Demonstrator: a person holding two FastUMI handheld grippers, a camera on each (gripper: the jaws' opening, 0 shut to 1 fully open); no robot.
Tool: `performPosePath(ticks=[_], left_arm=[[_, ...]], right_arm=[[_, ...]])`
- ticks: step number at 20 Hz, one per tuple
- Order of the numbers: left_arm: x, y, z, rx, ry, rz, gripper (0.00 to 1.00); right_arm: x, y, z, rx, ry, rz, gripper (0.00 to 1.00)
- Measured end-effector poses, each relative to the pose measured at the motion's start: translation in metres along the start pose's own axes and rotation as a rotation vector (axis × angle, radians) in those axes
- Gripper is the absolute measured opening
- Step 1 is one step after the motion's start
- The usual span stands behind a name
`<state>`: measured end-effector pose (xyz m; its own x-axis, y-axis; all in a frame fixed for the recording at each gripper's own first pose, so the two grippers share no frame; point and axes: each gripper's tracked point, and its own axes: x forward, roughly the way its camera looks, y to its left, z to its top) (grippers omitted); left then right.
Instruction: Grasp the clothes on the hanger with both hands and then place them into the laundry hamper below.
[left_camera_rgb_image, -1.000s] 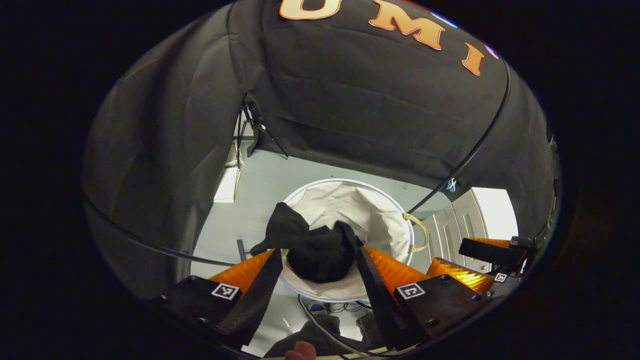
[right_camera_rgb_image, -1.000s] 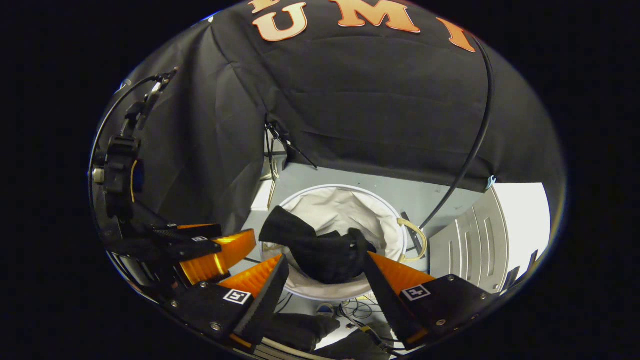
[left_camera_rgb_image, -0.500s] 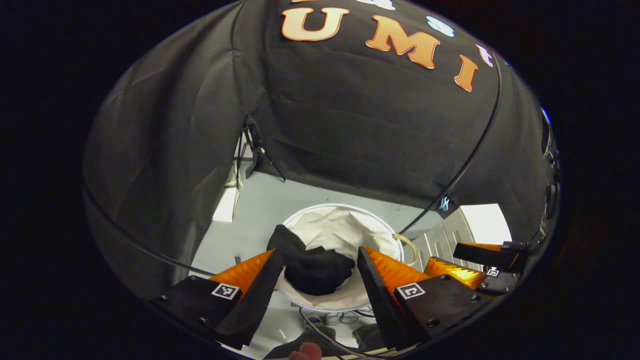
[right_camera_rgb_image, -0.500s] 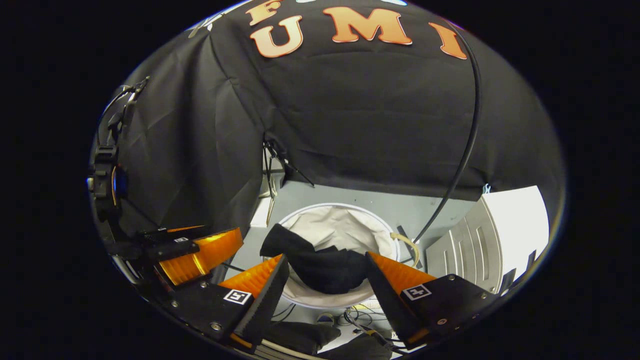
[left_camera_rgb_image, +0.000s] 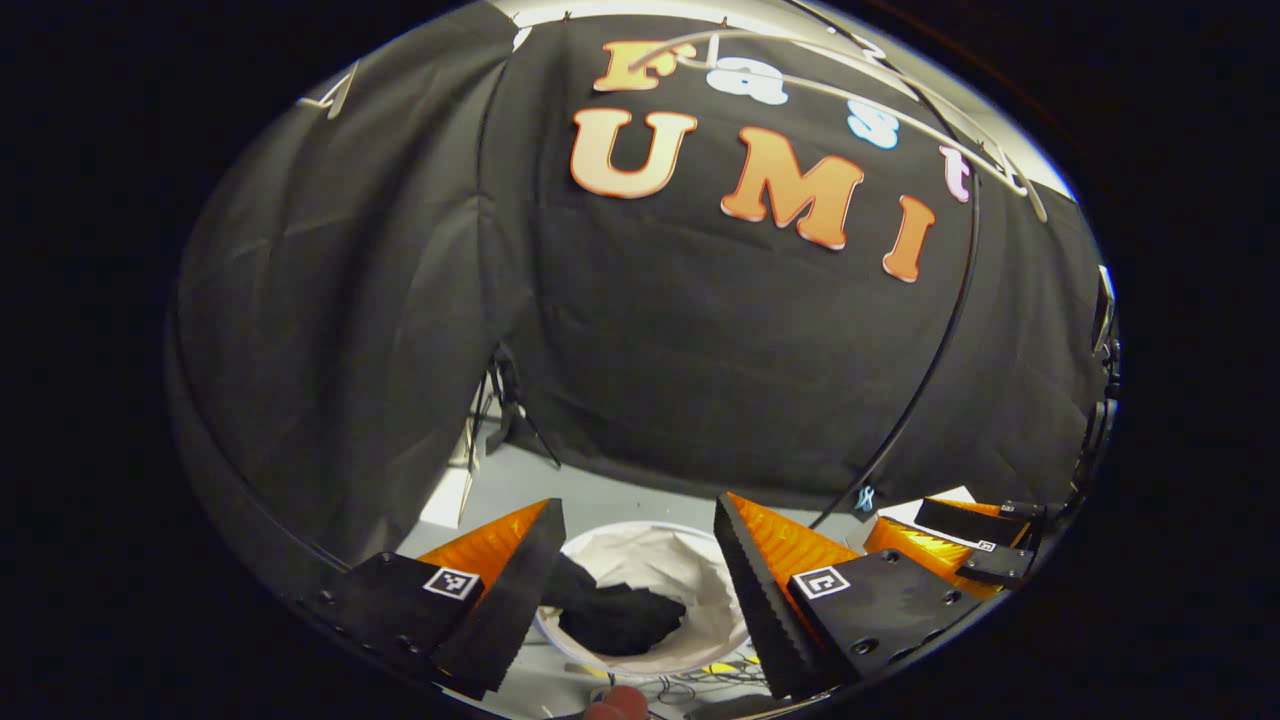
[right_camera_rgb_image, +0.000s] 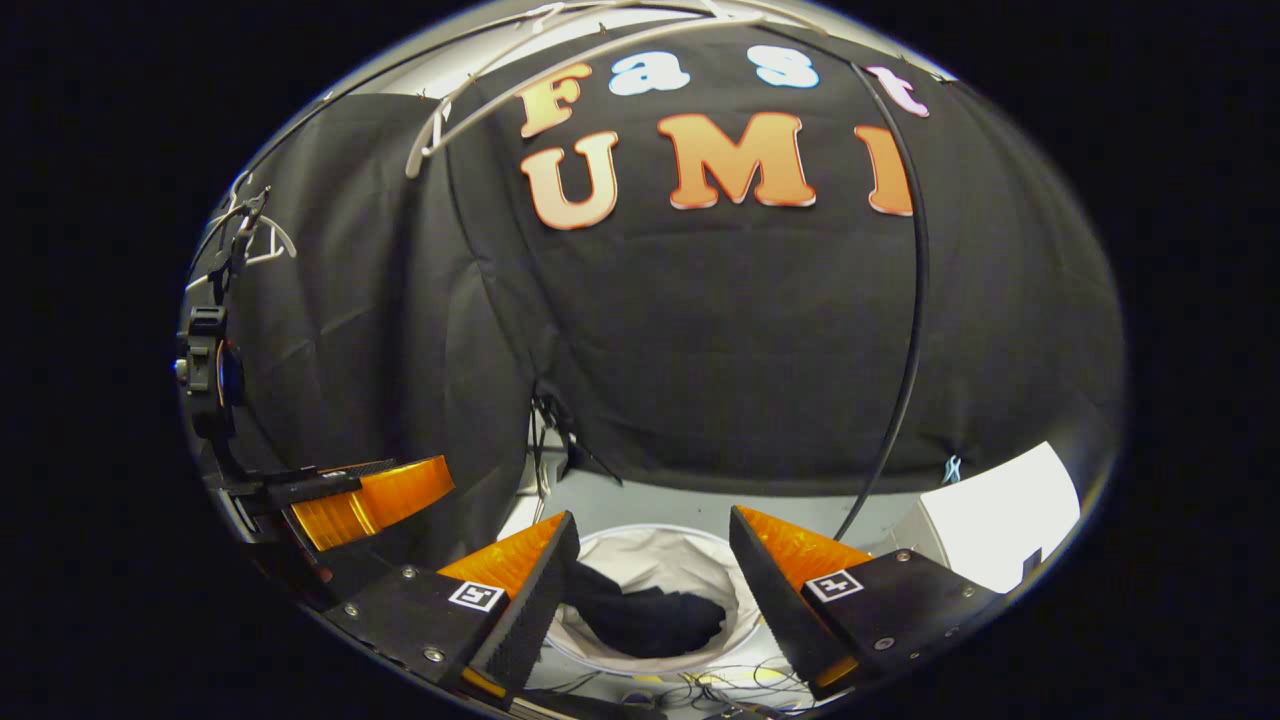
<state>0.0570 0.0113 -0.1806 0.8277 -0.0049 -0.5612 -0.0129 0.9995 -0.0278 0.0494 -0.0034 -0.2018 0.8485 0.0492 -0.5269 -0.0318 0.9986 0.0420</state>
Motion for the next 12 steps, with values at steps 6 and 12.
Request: performPosePath(ticks=[6,12], left_arm=[[-0.041,-0.017,0.084,0.014,-0.226,-0.035,1.0],[-0.069,-0.02,0.133,0.021,-0.361,-0.034,0.97]], right_arm=[[-0.037,0.002,0.088,-0.022,-0.216,-0.004,0.93],[-0.075,-0.001,0.143,-0.053,-0.364,-0.02,0.94]])
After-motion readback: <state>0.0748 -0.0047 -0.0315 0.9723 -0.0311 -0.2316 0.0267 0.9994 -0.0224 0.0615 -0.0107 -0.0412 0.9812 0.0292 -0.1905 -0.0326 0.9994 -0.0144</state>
